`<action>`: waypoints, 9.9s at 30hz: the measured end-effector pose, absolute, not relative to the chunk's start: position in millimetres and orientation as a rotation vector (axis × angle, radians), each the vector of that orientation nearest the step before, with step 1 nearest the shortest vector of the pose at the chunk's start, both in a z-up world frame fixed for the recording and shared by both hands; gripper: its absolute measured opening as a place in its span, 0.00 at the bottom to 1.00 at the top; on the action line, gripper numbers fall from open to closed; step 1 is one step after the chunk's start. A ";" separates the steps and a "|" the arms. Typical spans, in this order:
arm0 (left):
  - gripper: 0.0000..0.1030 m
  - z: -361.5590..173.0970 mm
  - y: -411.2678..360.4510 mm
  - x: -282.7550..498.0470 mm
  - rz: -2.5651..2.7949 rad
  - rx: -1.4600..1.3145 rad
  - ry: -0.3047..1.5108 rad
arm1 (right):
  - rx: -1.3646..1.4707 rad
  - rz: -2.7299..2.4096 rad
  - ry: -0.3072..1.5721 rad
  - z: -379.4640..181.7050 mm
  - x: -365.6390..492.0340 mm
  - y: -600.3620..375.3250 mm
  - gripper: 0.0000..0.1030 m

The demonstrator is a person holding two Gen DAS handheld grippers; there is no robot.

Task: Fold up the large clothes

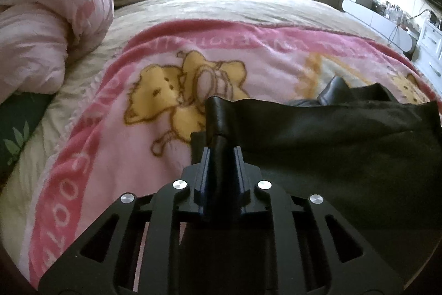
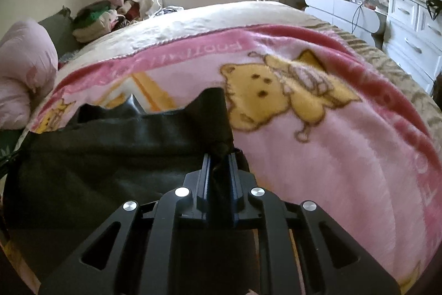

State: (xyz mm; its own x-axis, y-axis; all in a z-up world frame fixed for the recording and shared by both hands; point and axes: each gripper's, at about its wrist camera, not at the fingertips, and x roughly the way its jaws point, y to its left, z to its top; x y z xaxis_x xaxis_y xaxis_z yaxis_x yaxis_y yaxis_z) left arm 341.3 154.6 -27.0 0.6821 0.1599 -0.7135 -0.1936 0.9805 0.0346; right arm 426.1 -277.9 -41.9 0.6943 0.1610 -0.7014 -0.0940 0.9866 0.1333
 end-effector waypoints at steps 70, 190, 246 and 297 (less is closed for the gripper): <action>0.91 29.4 81.8 209.9 0.084 -0.075 0.749 | 0.053 0.342 0.655 39.8 258.0 -214.8 0.80; 0.91 -8.2 130.2 249.7 0.234 -0.098 0.875 | -0.222 0.497 0.866 -36.1 240.1 -81.7 0.50; 0.91 -31.1 187.1 307.2 0.075 -0.308 1.003 | -0.777 0.546 0.555 -63.3 212.0 86.5 0.82; 0.74 102.7 -115.2 290.8 -0.208 -0.164 0.750 | 0.628 0.357 0.649 2.5 221.2 -303.9 0.18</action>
State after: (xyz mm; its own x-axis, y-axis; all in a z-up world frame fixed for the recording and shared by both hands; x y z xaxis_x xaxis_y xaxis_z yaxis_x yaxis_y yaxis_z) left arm 290.8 -115.2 102.7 0.7129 -0.2445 -0.6572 0.1282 0.9669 -0.2207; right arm 221.2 -303.9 2.5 0.7464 0.4918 -0.4484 -0.1153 0.7591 0.6407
